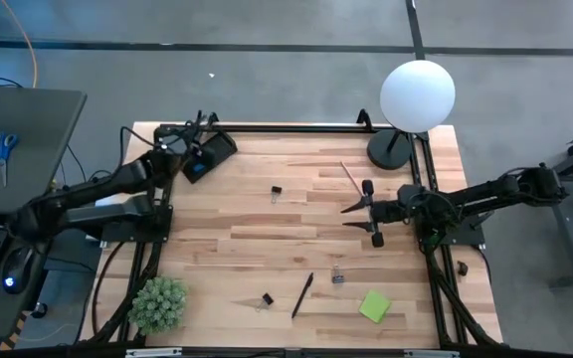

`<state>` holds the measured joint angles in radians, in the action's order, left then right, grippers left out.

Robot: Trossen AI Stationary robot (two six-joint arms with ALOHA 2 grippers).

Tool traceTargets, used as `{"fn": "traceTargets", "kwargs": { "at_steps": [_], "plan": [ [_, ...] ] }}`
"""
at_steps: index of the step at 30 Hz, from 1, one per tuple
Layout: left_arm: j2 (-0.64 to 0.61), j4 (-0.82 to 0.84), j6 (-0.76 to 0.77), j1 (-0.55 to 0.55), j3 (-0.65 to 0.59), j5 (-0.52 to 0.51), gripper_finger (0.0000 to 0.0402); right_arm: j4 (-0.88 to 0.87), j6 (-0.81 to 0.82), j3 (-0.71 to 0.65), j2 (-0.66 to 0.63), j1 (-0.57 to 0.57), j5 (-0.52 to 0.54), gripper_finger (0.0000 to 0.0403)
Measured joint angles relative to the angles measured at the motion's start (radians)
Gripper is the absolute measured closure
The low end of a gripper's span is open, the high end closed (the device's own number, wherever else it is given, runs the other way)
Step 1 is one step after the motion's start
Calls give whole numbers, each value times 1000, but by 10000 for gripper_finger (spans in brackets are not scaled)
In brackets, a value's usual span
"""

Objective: Pick and place office supplies into organizer
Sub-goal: Put the black pen into the black desk organizer

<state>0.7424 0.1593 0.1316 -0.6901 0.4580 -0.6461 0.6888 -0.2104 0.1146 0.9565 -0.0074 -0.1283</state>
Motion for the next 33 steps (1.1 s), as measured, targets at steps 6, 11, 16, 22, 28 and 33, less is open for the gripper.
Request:
{"fn": "traceTargets", "kwargs": {
  "at_steps": [6, 11, 16, 22, 28, 33],
  "plan": [
    [-1, 0, -49, -128, -2, 146, 391, -12, -18, 0, 0, 0, 1, 258],
    [-35, -16, -94, -112, -35, 170, 388, -12, -33, 0, 0, 0, 1, 258],
    [-83, -89, -56, -125, -106, 236, 386, -19, -33, 0, 0, 0, -11, 258],
    [-123, -103, -31, -177, -196, 215, 386, -34, -42, 0, 0, 1, -30, 258],
    [-175, -186, -49, -237, -214, 216, 385, -43, -42, 0, 0, 1, -38, 258],
    [-201, -232, -121, -268, -213, 209, 385, -42, -55, 0, 0, 1, -36, 258]
  ]
}}
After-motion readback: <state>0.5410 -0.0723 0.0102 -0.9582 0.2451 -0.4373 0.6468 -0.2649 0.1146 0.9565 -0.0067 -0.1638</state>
